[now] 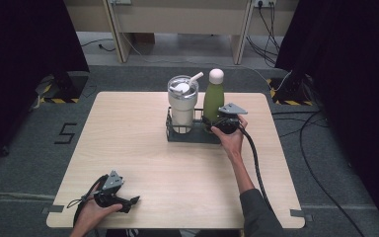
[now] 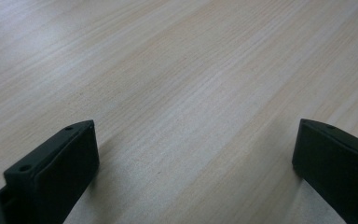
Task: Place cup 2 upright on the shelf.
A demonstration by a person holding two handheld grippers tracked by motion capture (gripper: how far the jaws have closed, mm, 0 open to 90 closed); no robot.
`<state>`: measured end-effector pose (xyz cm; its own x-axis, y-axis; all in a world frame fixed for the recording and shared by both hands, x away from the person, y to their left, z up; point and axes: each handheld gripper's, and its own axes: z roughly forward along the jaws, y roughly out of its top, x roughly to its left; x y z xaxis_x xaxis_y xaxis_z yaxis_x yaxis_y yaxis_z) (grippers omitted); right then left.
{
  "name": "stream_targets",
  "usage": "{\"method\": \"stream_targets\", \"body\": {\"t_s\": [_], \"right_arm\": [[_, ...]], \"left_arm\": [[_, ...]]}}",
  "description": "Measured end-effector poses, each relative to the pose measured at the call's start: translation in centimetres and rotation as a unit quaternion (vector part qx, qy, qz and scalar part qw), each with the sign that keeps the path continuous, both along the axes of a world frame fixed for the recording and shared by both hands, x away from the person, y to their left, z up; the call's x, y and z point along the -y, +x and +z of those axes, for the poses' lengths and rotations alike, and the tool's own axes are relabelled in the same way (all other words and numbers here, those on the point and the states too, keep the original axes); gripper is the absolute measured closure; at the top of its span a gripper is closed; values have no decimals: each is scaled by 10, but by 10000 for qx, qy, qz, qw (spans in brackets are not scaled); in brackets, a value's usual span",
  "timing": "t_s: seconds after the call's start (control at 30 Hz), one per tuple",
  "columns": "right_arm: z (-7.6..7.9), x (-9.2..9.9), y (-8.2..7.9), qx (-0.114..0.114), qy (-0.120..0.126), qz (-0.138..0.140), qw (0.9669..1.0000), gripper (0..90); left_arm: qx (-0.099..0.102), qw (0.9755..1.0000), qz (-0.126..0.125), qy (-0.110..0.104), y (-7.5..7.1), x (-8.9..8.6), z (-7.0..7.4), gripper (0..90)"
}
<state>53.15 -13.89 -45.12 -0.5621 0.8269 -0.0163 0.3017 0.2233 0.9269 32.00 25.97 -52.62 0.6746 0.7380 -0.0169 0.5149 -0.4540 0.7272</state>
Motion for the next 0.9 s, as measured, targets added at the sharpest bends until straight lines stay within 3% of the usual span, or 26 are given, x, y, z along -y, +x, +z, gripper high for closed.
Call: {"method": "stream_targets", "body": {"t_s": [0.4, 0.9], "right_arm": [[14, 8, -11, 53, 186, -28, 9998, 153], [21, 19, -23, 106, 179, 20, 9998, 152]], "left_arm": [[-2, 10000, 5, -3, 0, 0, 0, 0], [1, 10000, 9, -3, 0, 0, 0, 0]]}}
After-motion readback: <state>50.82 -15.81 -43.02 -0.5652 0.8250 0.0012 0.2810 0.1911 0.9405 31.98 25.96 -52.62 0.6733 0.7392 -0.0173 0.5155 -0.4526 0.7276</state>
